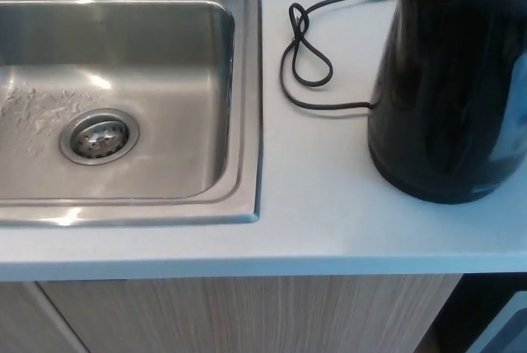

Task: Pick up a kettle using the right hand on left side of the counter and then walk right towards the kettl base and turn on the kettle

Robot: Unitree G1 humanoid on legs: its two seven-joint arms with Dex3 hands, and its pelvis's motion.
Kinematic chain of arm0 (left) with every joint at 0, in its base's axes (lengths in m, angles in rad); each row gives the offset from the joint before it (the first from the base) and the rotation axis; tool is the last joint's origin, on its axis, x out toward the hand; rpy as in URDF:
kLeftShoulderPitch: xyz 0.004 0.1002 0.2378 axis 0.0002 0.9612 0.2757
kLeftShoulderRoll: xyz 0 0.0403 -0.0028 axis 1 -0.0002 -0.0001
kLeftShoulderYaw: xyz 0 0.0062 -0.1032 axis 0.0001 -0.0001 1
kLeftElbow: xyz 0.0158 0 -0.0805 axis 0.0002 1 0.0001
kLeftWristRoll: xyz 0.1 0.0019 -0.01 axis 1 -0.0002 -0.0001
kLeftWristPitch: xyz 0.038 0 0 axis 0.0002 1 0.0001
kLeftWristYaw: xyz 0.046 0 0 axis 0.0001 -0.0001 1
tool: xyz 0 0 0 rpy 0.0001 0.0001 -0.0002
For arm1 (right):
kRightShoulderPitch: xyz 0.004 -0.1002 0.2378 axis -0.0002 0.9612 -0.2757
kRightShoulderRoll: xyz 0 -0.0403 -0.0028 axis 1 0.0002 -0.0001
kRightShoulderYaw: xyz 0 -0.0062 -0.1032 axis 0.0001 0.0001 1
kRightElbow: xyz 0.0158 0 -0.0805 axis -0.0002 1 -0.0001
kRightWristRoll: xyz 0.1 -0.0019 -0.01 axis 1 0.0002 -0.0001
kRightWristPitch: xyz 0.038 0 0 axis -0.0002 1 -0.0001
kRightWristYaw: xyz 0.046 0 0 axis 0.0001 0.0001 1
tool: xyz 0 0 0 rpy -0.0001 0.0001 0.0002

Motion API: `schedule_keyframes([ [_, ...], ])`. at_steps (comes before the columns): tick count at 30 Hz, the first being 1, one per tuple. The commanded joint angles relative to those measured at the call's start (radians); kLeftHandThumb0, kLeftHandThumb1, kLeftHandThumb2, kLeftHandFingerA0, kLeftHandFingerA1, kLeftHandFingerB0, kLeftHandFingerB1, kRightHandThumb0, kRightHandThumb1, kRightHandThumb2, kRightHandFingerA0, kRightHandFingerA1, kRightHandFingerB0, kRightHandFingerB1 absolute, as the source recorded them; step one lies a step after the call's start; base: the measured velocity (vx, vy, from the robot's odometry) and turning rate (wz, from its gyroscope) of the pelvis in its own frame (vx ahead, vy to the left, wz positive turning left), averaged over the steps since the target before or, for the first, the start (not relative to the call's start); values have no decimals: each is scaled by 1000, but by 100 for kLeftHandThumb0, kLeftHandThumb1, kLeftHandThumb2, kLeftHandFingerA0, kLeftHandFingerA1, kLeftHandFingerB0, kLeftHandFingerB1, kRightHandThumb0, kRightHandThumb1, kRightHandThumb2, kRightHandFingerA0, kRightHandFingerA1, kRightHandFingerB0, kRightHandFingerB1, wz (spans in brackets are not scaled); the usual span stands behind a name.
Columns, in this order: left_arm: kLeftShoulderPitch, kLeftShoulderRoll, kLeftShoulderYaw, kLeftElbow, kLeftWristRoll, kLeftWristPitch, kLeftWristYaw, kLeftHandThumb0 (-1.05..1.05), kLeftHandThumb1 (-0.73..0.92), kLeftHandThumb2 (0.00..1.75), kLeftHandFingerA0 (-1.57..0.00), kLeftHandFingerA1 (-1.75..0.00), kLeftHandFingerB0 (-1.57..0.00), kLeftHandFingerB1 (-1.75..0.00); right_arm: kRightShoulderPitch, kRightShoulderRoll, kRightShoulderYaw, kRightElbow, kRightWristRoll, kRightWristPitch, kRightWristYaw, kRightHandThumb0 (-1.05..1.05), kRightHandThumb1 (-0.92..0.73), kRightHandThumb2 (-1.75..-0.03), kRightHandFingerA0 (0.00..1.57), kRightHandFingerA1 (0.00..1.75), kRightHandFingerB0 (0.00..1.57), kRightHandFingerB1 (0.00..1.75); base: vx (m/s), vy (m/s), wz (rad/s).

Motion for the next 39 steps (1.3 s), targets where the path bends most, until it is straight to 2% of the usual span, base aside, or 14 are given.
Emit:
schedule_keyframes([
  [1, 15, -5, -11, -31, 10, -77, 19, -5, 52, 99, -101, -85, -95, -75, 89, 22, -1, 80, -22, 117, 6, -27, -72, -77, 89, 175, 67, 161, 0, 0, 0],
  [8, 34, -11, -14, -66, 6, -57, 32, -5, 54, 99, -100, -85, -95, -75, 80, 10, 20, 73, -52, 100, 5, -28, -72, -72, 91, 175, 72, 160, 0, 0, 0],
  [9, 35, -9, -14, -63, 4, -58, 29, -6, 50, 100, -98, -84, -95, -76, 78, 7, 27, 68, -61, 87, -2, -40, -54, -94, 119, 140, 96, 124, 0, 0, 0],
  [12, 27, -2, -12, -43, 1, -61, 22, -5, 56, 94, -99, -81, -95, -73, 79, -4, 48, 58, -70, 64, 15, -25, -69, -75, 89, 175, 73, 159, 0, 0, 0],
  [13, 25, 0, -11, -36, 1, -65, 20, -5, 54, 98, -100, -83, -95, -74, 90, -19, 82, 45, -104, 20, 20, -17, -71, -80, 86, 167, 79, 87, 0, 0, 0],
  [18, 18, -2, -4, -25, -14, -70, -5, -6, 55, 98, -102, -85, -95, -74, 108, -60, 196, 14, -175, -59, 16, -29, -75, -64, 83, 147, 54, 47, 0, 0, 0],
  [19, 17, -2, -2, -22, -18, -64, -8, -4, 54, 98, -104, -86, -97, -75, 108, -71, 225, 5, -190, -69, 30, -64, -46, -83, 48, 66, 9, 45, 0, 0, 0],
  [21, 20, -4, -1, -23, -21, -56, -11, -3, 54, 98, -103, -89, -96, -78, 103, -89, 281, -13, -223, -57, 66, -73, -45, -85, 22, 55, 4, 27, 0, 0, 0],
  [22, 23, -7, -4, -31, -16, -57, -2, -4, 54, 97, -102, -92, -96, -79, 91, -94, 303, -24, -223, -5, 112, -104, -61, -97, 0, 0, 0, 1, 0, 0, 0],
  [26, 27, -10, -6, -39, -10, -57, 10, -4, 54, 97, -102, -92, -96, -79, 78, -106, 339, -47, -211, 64, 174, -104, -61, -97, 0, 0, 0, 1, 1, -1, -2],
  [27, 27, 4, -6, -13, 1, -70, 15, -3, 54, 100, -100, -93, -95, -78, 67, -123, 352, -73, -189, 132, 308, -93, -62, -59, 0, 0, 0, 0, 0, 0, 0],
  [29, 26, 4, -3, -10, -5, -69, 9, -2, 49, 108, -99, -98, -89, -89, 71, -128, 352, -88, -177, 147, 335, -105, -61, -95, 0, 20, 0, 0, 0, 0, 0],
  [34, 28, 5, -2, -7, -8, -68, 2, -2, 56, 99, -99, -91, -93, -77, 88, -146, 353, -136, -157, 204, 383, -87, -60, -59, 0, 0, 0, 0, 0, 0, 0],
  [39, 27, 12, -12, 2, 7, -61, 11, -4, 58, 90, -102, -89, -95, -75, 135, -196, 339, -202, -128, 284, 474, -86, -52, -72, 0, 0, 0, 0, 0, 0, 0],
])
